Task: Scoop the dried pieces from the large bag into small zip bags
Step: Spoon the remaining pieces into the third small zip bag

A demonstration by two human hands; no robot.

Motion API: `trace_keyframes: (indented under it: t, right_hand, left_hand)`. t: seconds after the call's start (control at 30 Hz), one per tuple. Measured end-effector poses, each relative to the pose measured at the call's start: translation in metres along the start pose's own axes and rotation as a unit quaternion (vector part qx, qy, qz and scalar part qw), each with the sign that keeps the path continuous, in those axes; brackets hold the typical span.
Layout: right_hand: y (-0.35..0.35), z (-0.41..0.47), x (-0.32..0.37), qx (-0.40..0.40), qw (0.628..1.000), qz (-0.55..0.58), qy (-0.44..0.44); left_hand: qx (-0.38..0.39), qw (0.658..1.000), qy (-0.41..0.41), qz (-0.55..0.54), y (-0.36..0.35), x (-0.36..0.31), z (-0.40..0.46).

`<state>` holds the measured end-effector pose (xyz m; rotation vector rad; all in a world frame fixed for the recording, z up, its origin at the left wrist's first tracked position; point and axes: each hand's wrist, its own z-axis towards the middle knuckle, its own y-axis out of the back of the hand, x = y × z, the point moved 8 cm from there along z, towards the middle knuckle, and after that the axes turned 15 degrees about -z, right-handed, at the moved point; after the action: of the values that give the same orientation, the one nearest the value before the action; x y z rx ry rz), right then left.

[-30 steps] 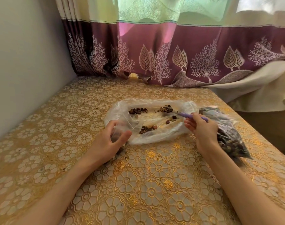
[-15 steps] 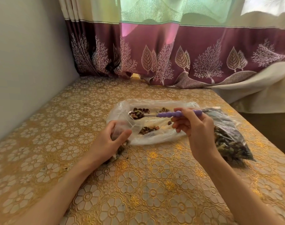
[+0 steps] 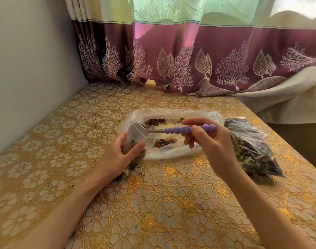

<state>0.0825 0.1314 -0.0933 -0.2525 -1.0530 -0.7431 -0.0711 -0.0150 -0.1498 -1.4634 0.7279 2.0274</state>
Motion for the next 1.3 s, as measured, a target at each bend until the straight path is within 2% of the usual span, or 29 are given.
trace_keyframes:
  t: [0.1,0.2,0.33,0.5,0.63,0.87,1.07,1.3]
  right_hand:
    - [0.010,0.002,-0.008,-0.039,0.998,0.043,-0.037]
    - [0.030,0.003,-0.021,-0.123,0.987,0.066,-0.085]
    - [0.053,0.001,-0.020,-0.192,0.977,-0.058,-0.074]
    - [0.067,-0.001,-0.018,-0.229,0.948,-0.210,-0.071]
    - [0.063,0.001,-0.017,-0.212,0.949,-0.223,-0.074]
    - [0.044,0.000,-0.033,-0.147,0.968,-0.168,-0.115]
    - [0.033,-0.003,-0.038,-0.120,0.974,-0.138,-0.133]
    - [0.016,-0.007,-0.053,-0.064,0.976,-0.034,-0.204]
  left_hand:
    - [0.001,1.000,0.002,0.014,0.001,0.000,0.000]
    - [0.001,1.000,0.002,0.026,0.001,0.000,0.000]
    - [-0.001,1.000,0.005,0.002,0.003,0.002,0.000]
    - [-0.004,1.000,0.011,-0.010,0.005,0.006,0.001]
    - [-0.006,1.000,0.015,-0.008,0.006,0.007,0.001]
    - [-0.004,1.000,0.024,-0.011,0.006,0.007,0.000]
    - [-0.003,1.000,0.027,-0.011,0.006,0.009,0.001]
    - [-0.001,1.000,0.020,-0.004,0.007,0.009,0.002]
